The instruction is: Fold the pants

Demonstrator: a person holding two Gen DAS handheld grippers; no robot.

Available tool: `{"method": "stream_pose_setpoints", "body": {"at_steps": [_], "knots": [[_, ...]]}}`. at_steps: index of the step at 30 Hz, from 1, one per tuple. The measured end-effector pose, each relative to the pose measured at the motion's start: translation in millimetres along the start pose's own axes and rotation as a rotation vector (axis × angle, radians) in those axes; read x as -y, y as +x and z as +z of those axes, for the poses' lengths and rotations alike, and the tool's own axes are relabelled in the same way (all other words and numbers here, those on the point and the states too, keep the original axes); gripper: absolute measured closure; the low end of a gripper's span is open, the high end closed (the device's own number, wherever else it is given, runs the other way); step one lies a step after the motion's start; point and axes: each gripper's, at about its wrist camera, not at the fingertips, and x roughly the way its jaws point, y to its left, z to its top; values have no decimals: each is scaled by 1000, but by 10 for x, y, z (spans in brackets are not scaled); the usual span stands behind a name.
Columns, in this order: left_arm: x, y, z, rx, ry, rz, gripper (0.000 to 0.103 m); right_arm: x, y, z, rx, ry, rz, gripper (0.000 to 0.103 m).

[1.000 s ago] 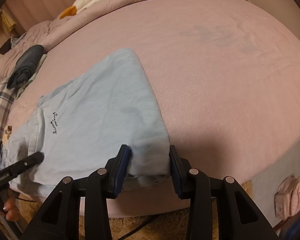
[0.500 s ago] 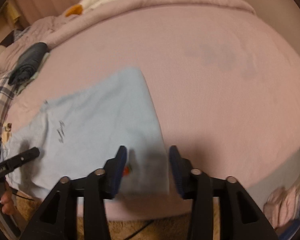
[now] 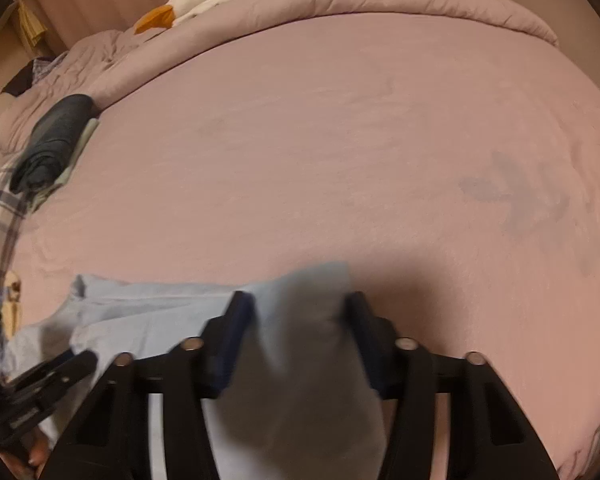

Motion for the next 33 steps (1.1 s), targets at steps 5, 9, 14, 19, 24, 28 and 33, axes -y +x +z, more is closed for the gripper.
{"method": "stream_pose_setpoints", "body": {"at_steps": [5,9,14,19,24,28,33], "knots": [[33,1,-96,40,14,30,67,109,53,-8,9,86,35,66],[112,1,-207,84,92,114,67,41,38,25,19,77,12,66],[-14,-38,-260,120,54,66,67,75,-81,-22,-2,117,-35,66],[-160,-289,-513,126,-20,-32,63,93,-370,-239,28,119,-49,61],[-201,-551,-809,141,-36,-73,46,106,-487,-612,23,93,-78,49],[-179,-637,-953,148,-35,-77,39,139,-487,-827,32,61,-129,49],[-174,-696,-1056,170,-30,-65,38,177,-503,-928,76,49,-137,49]]}}
